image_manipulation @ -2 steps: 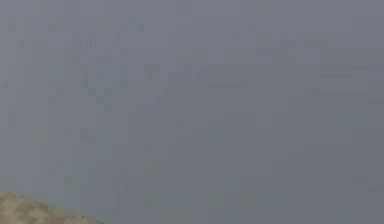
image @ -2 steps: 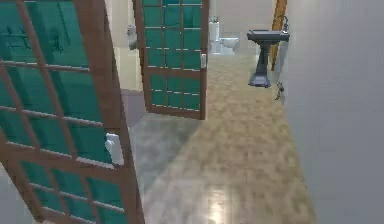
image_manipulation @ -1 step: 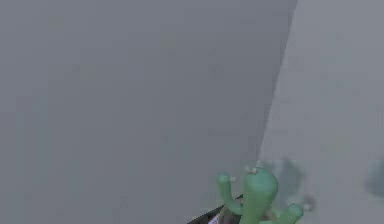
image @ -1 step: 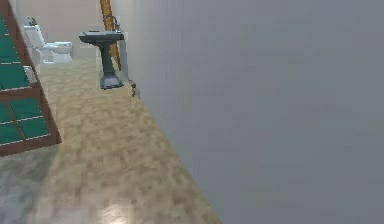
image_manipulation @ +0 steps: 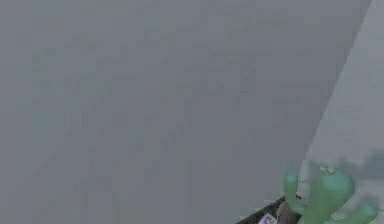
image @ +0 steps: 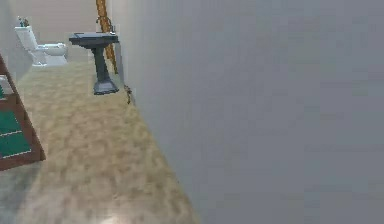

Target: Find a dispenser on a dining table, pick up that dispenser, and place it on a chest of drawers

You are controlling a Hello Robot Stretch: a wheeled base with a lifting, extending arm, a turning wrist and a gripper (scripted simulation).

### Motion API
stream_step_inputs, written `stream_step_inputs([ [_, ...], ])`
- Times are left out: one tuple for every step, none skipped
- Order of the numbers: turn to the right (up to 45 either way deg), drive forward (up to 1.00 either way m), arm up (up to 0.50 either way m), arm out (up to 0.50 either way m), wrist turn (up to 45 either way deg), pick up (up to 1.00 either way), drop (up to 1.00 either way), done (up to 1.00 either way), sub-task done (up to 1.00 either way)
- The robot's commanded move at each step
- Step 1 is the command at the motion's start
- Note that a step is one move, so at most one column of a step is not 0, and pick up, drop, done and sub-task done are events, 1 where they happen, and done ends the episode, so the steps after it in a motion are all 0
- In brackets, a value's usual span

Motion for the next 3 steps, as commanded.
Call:
stream_step_inputs([
  [-45.0,0.00,0.00,0.00,0.0,0.00,0.00,0.00,0.00],
  [-3.0,0.00,0.00,0.00,0.0,0.00,0.00,0.00,0.00],
  [-3.0,0.00,0.00,0.00,0.0,0.00,0.00,0.00,0.00],
])
